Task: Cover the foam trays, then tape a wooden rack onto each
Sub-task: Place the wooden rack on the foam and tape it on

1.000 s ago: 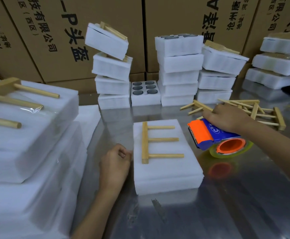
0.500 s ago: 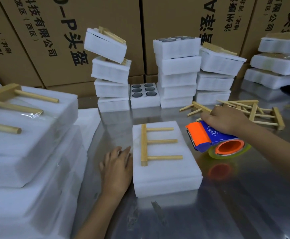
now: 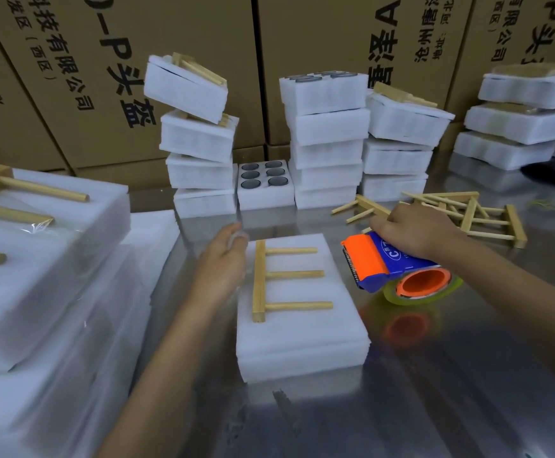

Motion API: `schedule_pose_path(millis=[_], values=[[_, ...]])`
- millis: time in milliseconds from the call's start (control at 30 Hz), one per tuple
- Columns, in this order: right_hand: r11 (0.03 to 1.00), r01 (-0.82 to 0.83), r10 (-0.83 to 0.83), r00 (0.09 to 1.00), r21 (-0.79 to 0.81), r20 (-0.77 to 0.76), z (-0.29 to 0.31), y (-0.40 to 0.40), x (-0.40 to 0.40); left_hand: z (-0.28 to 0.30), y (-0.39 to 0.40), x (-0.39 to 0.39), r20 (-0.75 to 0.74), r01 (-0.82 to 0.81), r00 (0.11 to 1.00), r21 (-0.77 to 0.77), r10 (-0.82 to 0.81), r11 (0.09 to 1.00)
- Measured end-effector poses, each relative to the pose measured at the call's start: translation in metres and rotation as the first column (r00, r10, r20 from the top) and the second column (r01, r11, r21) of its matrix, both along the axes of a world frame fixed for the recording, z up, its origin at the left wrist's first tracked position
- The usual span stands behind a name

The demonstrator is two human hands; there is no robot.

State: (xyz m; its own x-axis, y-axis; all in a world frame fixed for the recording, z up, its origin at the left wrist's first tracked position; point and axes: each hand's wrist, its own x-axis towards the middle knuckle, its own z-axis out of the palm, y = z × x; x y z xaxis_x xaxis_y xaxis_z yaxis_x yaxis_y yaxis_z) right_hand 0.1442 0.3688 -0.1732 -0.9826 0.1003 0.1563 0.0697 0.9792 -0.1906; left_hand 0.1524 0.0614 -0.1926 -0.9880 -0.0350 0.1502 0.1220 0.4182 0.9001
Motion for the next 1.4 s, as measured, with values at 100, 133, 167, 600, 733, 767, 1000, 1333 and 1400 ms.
schedule_pose_path(millis=[100,133,167,600,733,767,1000,1333,1400], values=[[1.0,-0.005,0.005,1.0,-0.015,-0.004,-0.001,0.001,0.0,-0.008,0.021,0.001,0.088,0.232,0.97,-0.059,-0.226,0.971],[1.0,-0.009,0.009,1.0,-0.024,-0.005,-0.001,0.001,0.0,-0.012,0.023,0.002,0.12,0.292,0.953,-0.121,-0.278,0.949],[0.999,-0.012,0.011,1.0,-0.032,-0.007,-0.001,0.001,0.0,-0.015,0.022,-0.001,0.156,0.331,0.94,-0.202,-0.303,0.922],[0.999,-0.02,0.02,1.0,-0.028,-0.013,-0.003,0.004,-0.005,-0.004,0.06,0.021,0.244,0.372,0.903,-0.856,-0.354,0.359],[0.999,0.0,-0.001,1.0,-0.039,-0.013,-0.002,0.002,-0.005,0.03,0.068,-0.002,0.321,0.469,0.88,-0.7,-0.349,0.539],[0.999,0.001,-0.001,1.0,-0.035,-0.012,-0.002,0.002,-0.005,0.03,0.074,-0.004,0.241,0.406,0.91,-0.676,-0.337,0.615],[0.997,-0.033,0.032,0.999,-0.07,-0.015,-0.003,0.006,-0.002,-0.017,0.1,-0.001,0.078,0.221,0.954,-0.835,-0.29,0.503],[0.993,-0.086,0.096,0.986,-0.079,0.135,0.004,0.022,-0.009,-0.018,0.098,-0.006,0.071,0.206,0.958,-0.843,-0.277,0.497],[0.999,-0.043,0.046,0.986,-0.028,0.16,0.007,0.046,-0.003,-0.02,0.098,-0.007,0.075,0.212,0.957,-0.842,-0.28,0.497]])
